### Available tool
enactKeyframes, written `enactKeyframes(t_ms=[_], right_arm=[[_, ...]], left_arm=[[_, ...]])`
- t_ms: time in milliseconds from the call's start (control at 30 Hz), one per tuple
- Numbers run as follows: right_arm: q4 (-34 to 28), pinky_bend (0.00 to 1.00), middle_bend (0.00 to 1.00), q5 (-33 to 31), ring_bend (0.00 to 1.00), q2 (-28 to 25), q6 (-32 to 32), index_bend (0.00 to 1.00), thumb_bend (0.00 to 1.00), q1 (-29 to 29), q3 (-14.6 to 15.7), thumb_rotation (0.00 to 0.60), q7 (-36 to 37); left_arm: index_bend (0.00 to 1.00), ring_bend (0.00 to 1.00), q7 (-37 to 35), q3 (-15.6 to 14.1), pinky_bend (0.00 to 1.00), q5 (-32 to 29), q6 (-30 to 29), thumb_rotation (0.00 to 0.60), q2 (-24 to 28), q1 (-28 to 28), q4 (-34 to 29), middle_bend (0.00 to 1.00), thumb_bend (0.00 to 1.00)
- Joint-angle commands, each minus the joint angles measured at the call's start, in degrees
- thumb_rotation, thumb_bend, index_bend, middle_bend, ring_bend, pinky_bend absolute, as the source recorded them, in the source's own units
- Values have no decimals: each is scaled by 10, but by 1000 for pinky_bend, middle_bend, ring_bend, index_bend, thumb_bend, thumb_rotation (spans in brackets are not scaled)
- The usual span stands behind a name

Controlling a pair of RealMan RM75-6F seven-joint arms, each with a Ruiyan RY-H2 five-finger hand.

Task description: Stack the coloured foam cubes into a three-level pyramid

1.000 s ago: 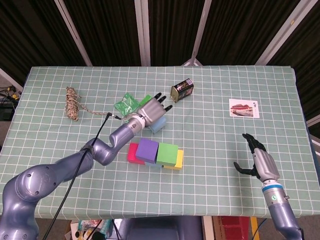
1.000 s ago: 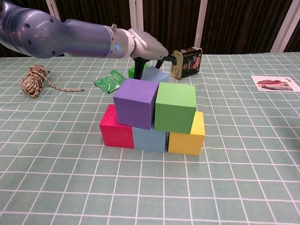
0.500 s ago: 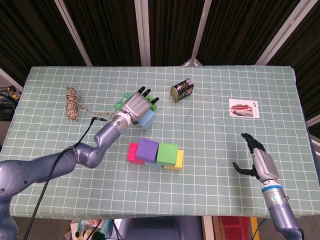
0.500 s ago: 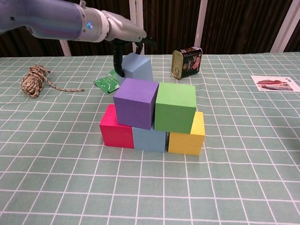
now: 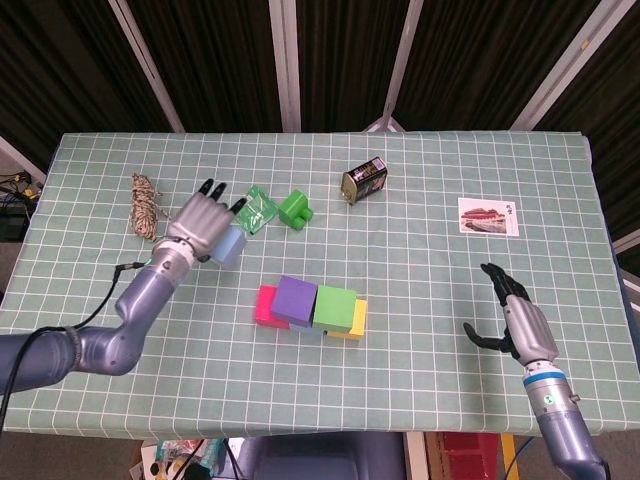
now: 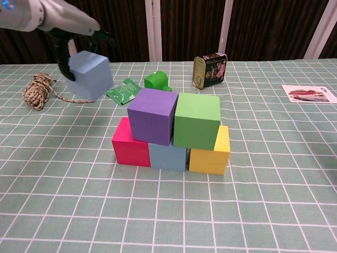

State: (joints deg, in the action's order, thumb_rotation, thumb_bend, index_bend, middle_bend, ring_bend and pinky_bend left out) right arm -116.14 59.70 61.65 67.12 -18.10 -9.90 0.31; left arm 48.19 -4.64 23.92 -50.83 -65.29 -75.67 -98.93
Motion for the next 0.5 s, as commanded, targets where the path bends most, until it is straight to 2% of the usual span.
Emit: enactKeyframes(t_ms=[33, 233, 500], right_arm=[[-3, 0, 0, 4, 0, -1, 0, 0, 346, 1, 0, 600, 2], [-8, 0, 0, 11, 0, -2, 2, 0, 346, 2, 2, 600, 3], [-11, 0, 0, 19, 0, -2, 3, 0, 346, 3, 5, 600, 3]], left_arm=[[15, 0, -4, -23, 0, 13, -25, 600, 25, 29, -35, 461, 276], [13, 0, -10, -47, 0, 38, -49, 600, 39, 65, -71, 458, 275], [10, 0, -19, -52, 0, 58, -97, 600, 20, 109, -95, 458, 275]])
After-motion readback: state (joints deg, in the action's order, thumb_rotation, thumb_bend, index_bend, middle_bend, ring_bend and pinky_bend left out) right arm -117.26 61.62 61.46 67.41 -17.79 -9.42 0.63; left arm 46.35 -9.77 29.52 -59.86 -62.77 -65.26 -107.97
